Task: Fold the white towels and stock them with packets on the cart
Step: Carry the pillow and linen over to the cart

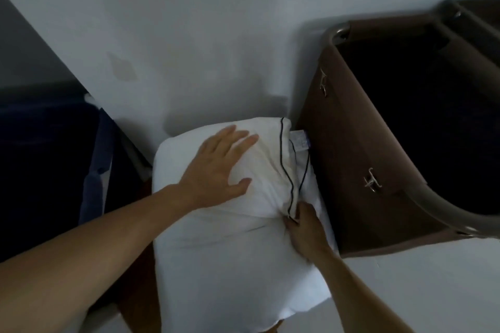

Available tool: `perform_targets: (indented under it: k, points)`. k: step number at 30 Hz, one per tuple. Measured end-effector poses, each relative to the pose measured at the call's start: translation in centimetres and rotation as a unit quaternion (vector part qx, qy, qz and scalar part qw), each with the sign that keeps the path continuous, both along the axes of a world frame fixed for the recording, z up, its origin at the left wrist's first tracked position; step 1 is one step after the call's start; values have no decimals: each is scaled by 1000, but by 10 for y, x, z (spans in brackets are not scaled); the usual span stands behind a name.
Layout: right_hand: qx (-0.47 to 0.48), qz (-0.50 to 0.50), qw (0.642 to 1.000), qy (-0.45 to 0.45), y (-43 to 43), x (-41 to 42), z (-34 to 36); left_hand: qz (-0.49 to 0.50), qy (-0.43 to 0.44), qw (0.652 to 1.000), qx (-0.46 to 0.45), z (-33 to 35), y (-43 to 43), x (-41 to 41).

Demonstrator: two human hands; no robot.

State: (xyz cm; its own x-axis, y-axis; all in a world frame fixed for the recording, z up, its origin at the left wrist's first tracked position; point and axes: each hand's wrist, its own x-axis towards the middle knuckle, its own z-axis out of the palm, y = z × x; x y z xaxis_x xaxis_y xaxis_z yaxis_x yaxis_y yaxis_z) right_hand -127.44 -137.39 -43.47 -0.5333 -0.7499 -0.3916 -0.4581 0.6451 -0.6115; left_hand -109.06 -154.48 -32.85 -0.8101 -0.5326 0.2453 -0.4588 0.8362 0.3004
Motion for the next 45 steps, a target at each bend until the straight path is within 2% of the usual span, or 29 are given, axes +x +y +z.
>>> perform_targets:
  k: [1,2,4,6,7,9,10,12,15,17,19,21,22,23,24,25,27,28,29,32,33,34,35,38,42,45]
  points:
    - [3,-13,999,-33,4,-5,-2,9,-59,997,-43,-8,-7,6]
    - [10,-17,999,-49,7,-8,-2,11,-118,992,-48,-17,-13,7]
    - [51,-13,998,-20,9,-3,6,8,-195,980,-27,-35,-17,-4]
    - [53,-16,985,162,8,10,21,15,-229,973,-20,-51,-16,-23]
    - [-1,-12,968,252,7,18,31,20,-238,971,-26,-57,-14,-31]
    - [-124,37,937,325,2,34,48,31,-235,970,-53,-68,-8,-45]
    - [-150,72,932,323,-2,41,49,37,-232,970,-65,-74,-5,-51]
    - [-132,104,937,308,-11,41,44,49,-223,971,-72,-80,-2,-63]
    - [14,67,969,236,-25,15,18,56,-239,968,-53,-80,1,-81]
    - [75,73,975,198,-29,-1,-3,45,-260,963,-44,-79,-2,-89]
    - [90,75,978,173,-32,-12,-19,42,-221,974,-17,-71,-9,-93]
    - [98,29,987,121,-34,-19,-32,76,-40,993,76,-61,-14,-86]
    - [97,3,990,107,-32,-23,-38,118,47,987,95,-59,-15,-75]
    - [89,-20,990,105,-29,-25,-45,177,97,975,93,-61,-16,-59]
    - [76,-44,991,102,-27,-27,-48,242,107,959,100,-64,-16,-39]
    - [65,-84,991,76,-25,-28,-50,302,95,942,113,-68,-13,-18]
    - [72,-190,979,-12,-22,-30,-50,392,72,892,211,-85,-4,24]
    - [83,-222,970,-44,-23,-32,-51,423,95,854,288,-88,1,39]
    - [97,-236,965,-63,-24,-33,-51,447,140,799,377,-94,7,54]
    - [100,-237,961,-105,-28,-40,-60,463,247,606,597,-110,27,78]
    - [97,-237,959,-118,-28,-42,-63,461,251,570,633,-119,33,84]
    - [86,-237,959,-131,-28,-45,-66,462,246,549,652,-126,37,87]
    - [73,-236,959,-140,-28,-47,-68,455,247,543,661,-130,39,87]
    - [31,-226,960,-165,-29,-53,-75,435,269,555,655,-131,37,83]
    - [30,-249,943,-219,-28,-52,-74,429,274,577,639,-127,36,76]
    - [23,-245,936,-250,-29,-50,-64,450,270,561,641,-126,37,79]
